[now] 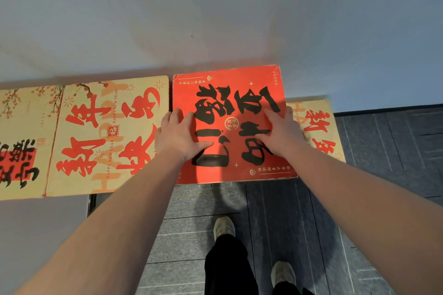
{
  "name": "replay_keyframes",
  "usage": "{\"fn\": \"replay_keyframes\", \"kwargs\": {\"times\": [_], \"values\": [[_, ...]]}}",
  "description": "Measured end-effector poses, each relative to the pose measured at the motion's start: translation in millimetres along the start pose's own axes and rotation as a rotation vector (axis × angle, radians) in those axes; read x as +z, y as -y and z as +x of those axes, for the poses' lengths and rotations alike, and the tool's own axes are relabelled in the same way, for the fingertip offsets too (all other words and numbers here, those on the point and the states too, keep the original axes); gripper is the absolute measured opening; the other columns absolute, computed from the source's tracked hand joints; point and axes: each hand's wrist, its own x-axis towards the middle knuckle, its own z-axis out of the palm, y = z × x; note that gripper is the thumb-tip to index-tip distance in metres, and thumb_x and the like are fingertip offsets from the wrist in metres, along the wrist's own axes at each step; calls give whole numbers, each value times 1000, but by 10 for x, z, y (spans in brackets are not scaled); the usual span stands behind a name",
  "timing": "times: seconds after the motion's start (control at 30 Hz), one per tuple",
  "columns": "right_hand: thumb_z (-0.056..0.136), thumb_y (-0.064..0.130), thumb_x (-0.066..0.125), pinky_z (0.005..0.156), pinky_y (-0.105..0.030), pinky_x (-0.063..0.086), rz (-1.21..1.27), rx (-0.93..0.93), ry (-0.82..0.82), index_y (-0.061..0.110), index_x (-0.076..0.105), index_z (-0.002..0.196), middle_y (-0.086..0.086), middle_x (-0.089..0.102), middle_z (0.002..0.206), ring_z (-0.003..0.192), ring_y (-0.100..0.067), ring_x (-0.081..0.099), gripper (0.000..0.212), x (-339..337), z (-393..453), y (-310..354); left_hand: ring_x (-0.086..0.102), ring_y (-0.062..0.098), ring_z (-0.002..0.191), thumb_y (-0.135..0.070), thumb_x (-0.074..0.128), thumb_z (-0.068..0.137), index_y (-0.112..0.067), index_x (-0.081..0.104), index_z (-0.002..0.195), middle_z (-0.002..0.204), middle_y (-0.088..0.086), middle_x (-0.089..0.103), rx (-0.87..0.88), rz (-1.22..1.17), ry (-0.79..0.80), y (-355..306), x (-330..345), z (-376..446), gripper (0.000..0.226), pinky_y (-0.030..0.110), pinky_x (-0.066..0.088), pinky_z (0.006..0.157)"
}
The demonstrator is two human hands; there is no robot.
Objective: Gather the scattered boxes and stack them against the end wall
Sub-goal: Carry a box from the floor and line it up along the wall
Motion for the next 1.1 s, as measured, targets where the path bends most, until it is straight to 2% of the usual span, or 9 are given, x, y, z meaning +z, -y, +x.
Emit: {"fn": "replay_keyframes", "kwargs": {"times": [0.37,0.67,1.1], "values": [[93,43,56,111,-53,34,-24,-5,17,40,10,151,-12,-8,161,142,-43,24,74,96,4,62,6,26,146,-75,56,72,-32,20,149,158,3,13,-30,-2,19,93,78,-19,95,48,20,116],[95,47,49,112,-50,31,-114,-37,46,40,-4,152,-17,-16,159,143,-44,22,78,79,-78,37,1,29,147,-78,48,74,-29,16,151,160,5,10,-16,26,39,61,128,-32,97,47,14,118],[97,46,46,113,-52,26,-94,-59,78,36,-2,153,-16,-18,159,145,-45,11,75,-28,-81,29,1,26,147,-74,48,78,-31,14,151,160,4,9,15,73,41,-17,82,-107,91,48,17,117]]}}
